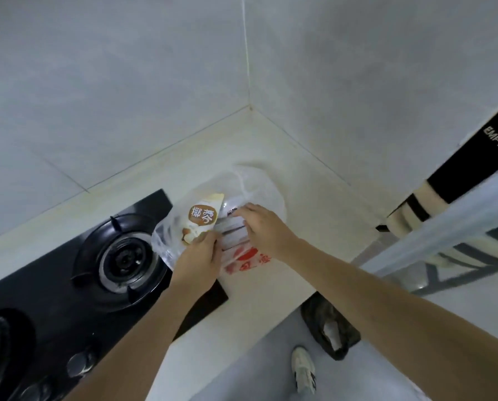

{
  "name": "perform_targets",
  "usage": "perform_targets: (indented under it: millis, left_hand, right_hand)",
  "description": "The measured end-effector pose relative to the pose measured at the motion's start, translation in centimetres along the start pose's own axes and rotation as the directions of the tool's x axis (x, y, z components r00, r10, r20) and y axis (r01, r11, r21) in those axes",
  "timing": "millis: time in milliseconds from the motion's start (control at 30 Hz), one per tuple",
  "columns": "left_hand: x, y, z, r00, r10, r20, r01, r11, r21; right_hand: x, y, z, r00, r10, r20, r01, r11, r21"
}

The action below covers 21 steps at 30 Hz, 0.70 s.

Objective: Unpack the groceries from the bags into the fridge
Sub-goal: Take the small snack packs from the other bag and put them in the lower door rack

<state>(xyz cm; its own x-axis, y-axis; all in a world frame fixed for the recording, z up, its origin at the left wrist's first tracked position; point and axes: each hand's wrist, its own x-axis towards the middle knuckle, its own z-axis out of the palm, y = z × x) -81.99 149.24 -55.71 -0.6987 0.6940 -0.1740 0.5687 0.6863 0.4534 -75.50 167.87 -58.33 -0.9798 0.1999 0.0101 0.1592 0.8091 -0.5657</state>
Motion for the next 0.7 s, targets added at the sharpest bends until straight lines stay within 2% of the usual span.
perform_targets:
  millis: [67,200,300,367,500,700]
  left_hand:
    - [2.6,-0.9,0.8,1.0,-0.015,-0.01,0.015,0.999,0.049]
    - [6.3,-1.2,2.3,0.994,0.011,0.112,-0.029,0.986,0.163]
    - [7.7,-0.9,3.6,0.978,0.065,0.201,-0.101,0.979,0.178]
    - [8.2,-1.2,4.6,0.975,0.054,0.215,-0.101,0.971,0.218]
    - [8.8,-2.0,5.8,0.987,0.012,0.158,-0.053,0.965,0.258]
    - [9.3,-2.3,5.7,0.996,0.02,0.085,-0.045,0.953,0.299]
  right_hand:
    - [2.3,1.4,1.2,0.994,-0.05,0.102,0.056,0.996,-0.062]
    - [4.0,3.9,2.9,0.964,-0.045,0.263,0.087,0.985,-0.15]
    - [3.7,5.2,3.4,0.956,-0.052,0.287,0.116,0.97,-0.213]
    - [3.5,6.0,3.3,0.953,-0.053,0.297,0.131,0.959,-0.25]
    - [3.9,7.3,2.7,0.939,-0.043,0.342,0.159,0.934,-0.32]
    - [4.0,8.3,2.5,0.96,-0.104,0.258,0.188,0.927,-0.323]
